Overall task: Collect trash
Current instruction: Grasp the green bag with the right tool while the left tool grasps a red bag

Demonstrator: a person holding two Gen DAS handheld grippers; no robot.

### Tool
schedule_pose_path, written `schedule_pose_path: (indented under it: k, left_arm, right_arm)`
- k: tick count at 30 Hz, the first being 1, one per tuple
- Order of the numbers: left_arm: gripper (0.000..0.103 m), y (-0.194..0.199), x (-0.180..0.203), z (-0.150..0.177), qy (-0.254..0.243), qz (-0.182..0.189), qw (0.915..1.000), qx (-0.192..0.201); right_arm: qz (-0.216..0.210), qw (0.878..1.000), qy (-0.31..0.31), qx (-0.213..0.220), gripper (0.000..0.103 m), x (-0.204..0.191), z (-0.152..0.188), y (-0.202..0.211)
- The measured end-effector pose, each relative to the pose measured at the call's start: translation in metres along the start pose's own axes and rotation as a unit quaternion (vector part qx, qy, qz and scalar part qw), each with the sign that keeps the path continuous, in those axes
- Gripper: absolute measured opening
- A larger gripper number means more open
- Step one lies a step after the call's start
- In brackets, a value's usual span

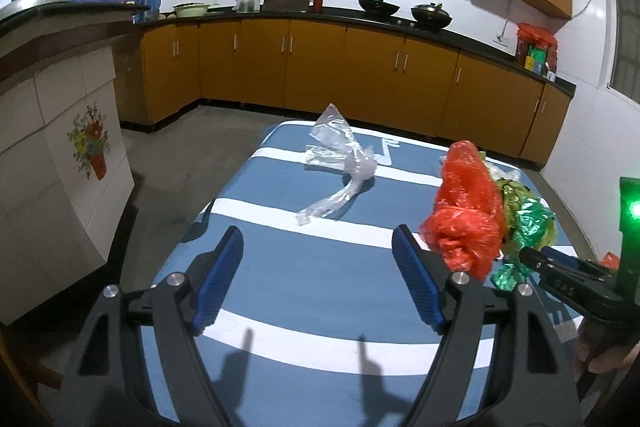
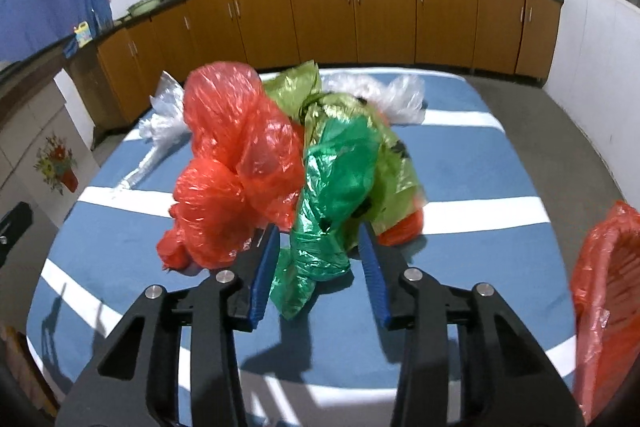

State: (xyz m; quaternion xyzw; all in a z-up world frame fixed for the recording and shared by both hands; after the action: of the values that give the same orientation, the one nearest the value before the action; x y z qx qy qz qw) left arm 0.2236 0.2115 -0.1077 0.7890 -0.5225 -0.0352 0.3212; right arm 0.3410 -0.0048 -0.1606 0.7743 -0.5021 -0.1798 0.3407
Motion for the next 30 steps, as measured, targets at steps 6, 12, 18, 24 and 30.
schedule_pose_path:
  k: [6,12,18,24,30]
  left_arm:
    - [0.076,-0.010,0.004,0.001,-0.002,0.008,0.9999,-0.011]
    - [0.077,-0.024,0.040,0.005,-0.013,0.044,0.9983,-0.035]
    - [0.078,-0.046,0.099,0.019,-0.043,0.090,0.9924,-0.071]
    - [0.073,-0.076,0.137,0.042,-0.072,0.086,0.9870,-0.116]
    - [0.049,-0.096,0.146,0.056,-0.073,0.080,0.9823,-0.153]
  right_arm:
    - [0.003,0.999,0.013,-0.034,0.032,-0.004,0.001,-0.019]
    - [-0.012,0.999,0.022,-0.031,0.028,0.000,0.016,0.002]
    - [0.006,0.999,0.029,-0.023,0.028,0.017,0.048,0.041]
    - [0.026,0.999,0.009,-0.018,0.028,0.043,0.062,0.066]
    - [0.036,0.999,-0.008,-0.018,0.028,0.060,0.070,0.074]
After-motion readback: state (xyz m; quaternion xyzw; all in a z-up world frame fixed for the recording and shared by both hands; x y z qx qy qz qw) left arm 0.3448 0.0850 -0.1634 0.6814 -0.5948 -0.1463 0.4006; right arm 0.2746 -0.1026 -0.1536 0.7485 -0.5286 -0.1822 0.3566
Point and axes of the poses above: each gripper's, at about its wrist camera, not at the fingertips, and y roughly against the way its jaws point, x to its right, z to its underside, the point moved 5 cm from there along -y, roughly the way its jaws point, and after that the axes turned 13 degrees about y, right-handed, at the moved point
